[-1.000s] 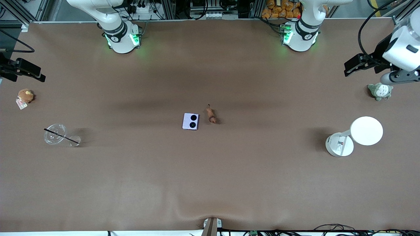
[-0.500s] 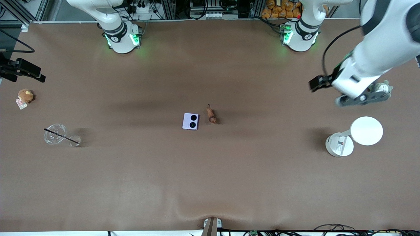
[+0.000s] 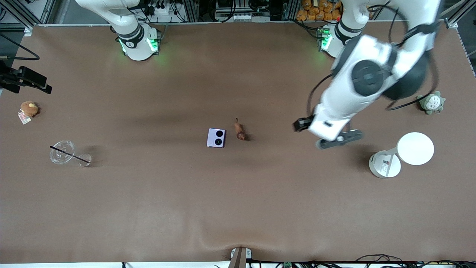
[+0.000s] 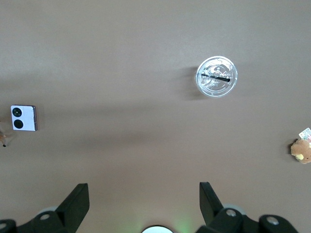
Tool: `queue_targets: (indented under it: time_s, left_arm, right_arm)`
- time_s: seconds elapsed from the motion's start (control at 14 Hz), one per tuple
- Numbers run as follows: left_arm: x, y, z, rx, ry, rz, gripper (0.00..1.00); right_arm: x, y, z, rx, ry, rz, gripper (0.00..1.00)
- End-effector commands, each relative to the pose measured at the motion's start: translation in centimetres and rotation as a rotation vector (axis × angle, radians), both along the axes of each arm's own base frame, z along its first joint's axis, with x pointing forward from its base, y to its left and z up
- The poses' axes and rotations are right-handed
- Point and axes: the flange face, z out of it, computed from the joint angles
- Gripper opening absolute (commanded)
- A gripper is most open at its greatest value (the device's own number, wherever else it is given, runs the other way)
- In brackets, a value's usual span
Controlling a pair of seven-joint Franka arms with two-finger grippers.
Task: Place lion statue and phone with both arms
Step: 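Reach the left gripper to the lion while the right gripper reaches the phone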
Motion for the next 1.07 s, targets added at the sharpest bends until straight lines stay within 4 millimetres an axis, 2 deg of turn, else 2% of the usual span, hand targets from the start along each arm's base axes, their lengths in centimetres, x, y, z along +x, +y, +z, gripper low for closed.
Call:
queue_targets:
  time_s: [0.0, 0.14, 0.29, 0.43, 0.5, 0.71, 0.93, 1.0]
  left_arm:
    - [-0.7, -5.2, -3.1, -0.024, -0.01, 0.101, 1.0]
    - [-1.4, -8.5, -6.2, -0.033, -0.008, 0.164, 1.0]
    - [-1.6, -10.6, -8.3, -0.06, -0.024, 0.223, 1.0]
    - [-2.3, -12.7, -10.7, -0.069, -0.041, 0.25, 1.0]
    - [-2.4, -13.5, -11.9, -0.066, -0.046, 0.276, 1.0]
    - [-2.7, -16.8, -14.2, -0.072, -0.036, 0.343, 1.0]
    - [-3.4, -18.8, -16.1, -0.068, -0.047, 0.357, 1.0]
    - [-3.6, -19.3, -17.3, -0.084, -0.051, 0.344, 1.0]
  right_arm:
    - [0.5, -0.1, -1.2, 0.004, 0.018, -0.008, 1.0]
    - [0.6, 0.7, -1.2, 0.005, 0.015, -0.007, 1.0]
    - [0.7, 1.0, -1.3, 0.008, 0.018, -0.004, 1.0]
    - [1.1, 2.7, -1.9, 0.028, 0.029, -0.007, 1.0]
    - [1.6, 4.0, -2.7, 0.031, 0.046, -0.032, 1.0]
    - [2.9, 10.4, -5.1, 0.006, 0.067, -0.057, 1.0]
    - [4.5, 15.3, -9.0, 0.015, 0.106, -0.049, 1.0]
    - [5.1, 16.2, -10.3, 0.03, 0.117, -0.076, 1.0]
